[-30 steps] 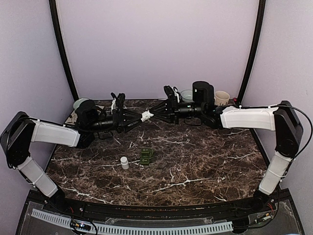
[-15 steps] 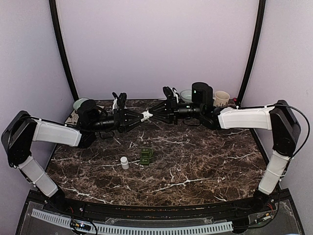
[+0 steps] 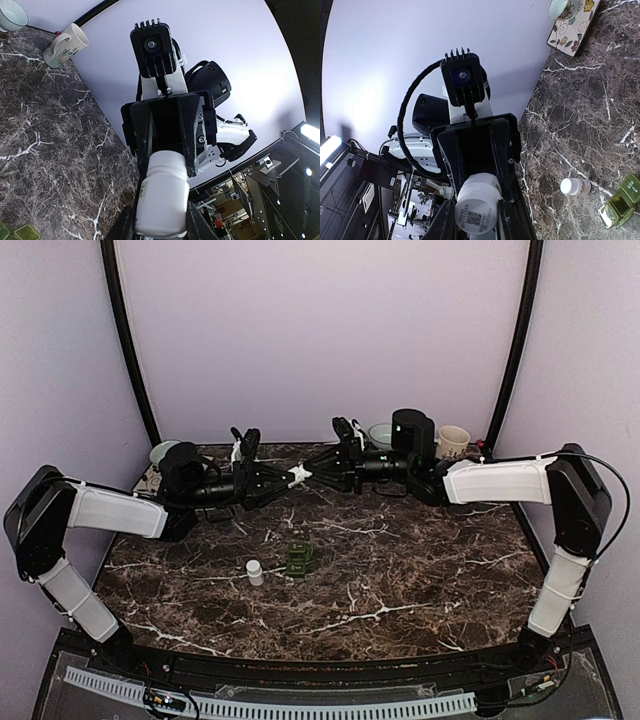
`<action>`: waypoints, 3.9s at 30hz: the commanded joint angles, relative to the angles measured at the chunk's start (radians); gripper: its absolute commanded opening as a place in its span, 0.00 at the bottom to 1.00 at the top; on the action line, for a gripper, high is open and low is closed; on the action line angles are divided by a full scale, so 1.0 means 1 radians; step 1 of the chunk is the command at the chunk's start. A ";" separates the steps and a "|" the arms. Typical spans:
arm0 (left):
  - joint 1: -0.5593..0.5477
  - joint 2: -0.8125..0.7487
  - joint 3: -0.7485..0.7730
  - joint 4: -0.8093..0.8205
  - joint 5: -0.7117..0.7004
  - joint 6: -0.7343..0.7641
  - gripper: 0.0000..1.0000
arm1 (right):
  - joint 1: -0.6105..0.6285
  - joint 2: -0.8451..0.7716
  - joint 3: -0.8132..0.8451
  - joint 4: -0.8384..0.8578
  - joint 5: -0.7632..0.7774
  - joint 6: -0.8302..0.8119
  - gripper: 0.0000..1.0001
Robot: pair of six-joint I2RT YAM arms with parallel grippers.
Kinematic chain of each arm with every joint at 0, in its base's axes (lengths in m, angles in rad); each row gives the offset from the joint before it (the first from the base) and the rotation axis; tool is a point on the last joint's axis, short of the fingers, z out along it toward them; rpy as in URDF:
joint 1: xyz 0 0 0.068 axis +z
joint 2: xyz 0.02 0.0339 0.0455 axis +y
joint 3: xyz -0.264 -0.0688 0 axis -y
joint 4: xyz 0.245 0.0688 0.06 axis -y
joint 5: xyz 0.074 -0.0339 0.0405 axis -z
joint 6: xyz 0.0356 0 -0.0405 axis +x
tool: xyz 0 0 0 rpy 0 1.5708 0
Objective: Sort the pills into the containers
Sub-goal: Hold the pill bottle, then unscrew the lid of the pill bottle.
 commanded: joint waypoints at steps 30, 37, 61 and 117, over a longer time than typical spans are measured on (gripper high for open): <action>-0.006 0.180 0.155 0.477 0.238 -0.471 0.00 | 0.041 -0.144 0.098 -0.685 0.229 -0.927 0.00; -0.009 0.209 0.195 0.528 0.288 -0.551 0.00 | 0.121 -0.190 0.099 -0.818 0.467 -1.089 0.00; -0.017 0.315 0.305 0.703 0.419 -0.767 0.00 | 0.377 -0.386 -0.147 -0.691 1.307 -1.368 0.00; -0.029 0.238 0.342 0.056 0.303 -0.125 0.00 | 0.173 -0.517 0.025 -0.834 0.908 -0.785 0.62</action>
